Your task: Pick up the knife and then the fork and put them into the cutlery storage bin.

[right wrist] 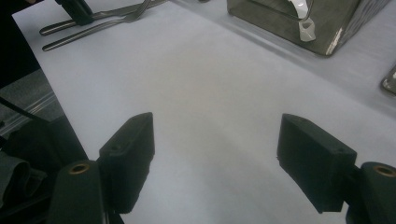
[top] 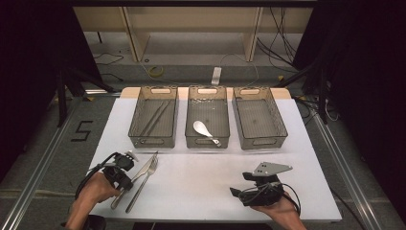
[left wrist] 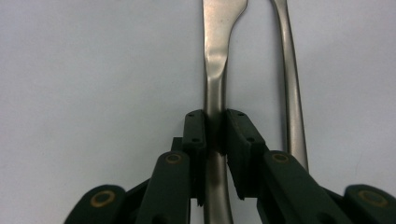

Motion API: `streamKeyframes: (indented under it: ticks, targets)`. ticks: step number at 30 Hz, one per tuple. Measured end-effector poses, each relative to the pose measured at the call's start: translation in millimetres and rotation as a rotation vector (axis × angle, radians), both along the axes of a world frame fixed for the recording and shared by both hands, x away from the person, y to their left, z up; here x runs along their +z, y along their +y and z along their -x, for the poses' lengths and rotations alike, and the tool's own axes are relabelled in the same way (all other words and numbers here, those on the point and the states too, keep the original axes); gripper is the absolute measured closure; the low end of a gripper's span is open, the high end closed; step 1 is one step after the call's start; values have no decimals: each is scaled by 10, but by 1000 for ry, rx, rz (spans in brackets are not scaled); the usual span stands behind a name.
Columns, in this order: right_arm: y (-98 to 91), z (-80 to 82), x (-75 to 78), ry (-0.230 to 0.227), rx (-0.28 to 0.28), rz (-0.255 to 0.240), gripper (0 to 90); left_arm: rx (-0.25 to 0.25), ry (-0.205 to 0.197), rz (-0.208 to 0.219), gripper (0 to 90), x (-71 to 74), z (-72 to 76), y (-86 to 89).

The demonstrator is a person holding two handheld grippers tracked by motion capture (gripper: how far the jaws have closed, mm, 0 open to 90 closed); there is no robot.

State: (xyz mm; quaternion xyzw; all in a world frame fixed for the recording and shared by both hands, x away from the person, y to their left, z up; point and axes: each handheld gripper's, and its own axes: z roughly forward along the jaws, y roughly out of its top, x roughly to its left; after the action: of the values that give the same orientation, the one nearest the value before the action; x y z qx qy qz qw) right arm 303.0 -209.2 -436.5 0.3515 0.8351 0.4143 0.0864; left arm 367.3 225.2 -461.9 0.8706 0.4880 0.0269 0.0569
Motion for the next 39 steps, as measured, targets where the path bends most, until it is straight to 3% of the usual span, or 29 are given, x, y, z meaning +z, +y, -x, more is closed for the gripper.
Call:
streamKeyframes:
  ticks: [4, 12, 23, 25, 33, 39]
  targets:
    - [4, -1, 3, -2, 3, -2, 290, 3, -14, 49, 790, -3, 2, 62]
    - [-5, -8, 5, -2, 3, -6, 297, -13, -76, 82, 793, 68, -16, 69]
    - [11, -1, 13, 0, 9, -18, 300, -50, -75, 130, 794, 205, 23, 68]
    - [23, 1, 21, -3, 16, -22, 300, -74, -55, 129, 794, 225, 45, 28]
    - [175, 47, 98, -51, 81, -52, 298, -171, -45, 180, 794, 318, 126, -251]
    - [396, 112, 161, -113, 163, -11, 294, -270, -2, 220, 793, 295, 147, -591]
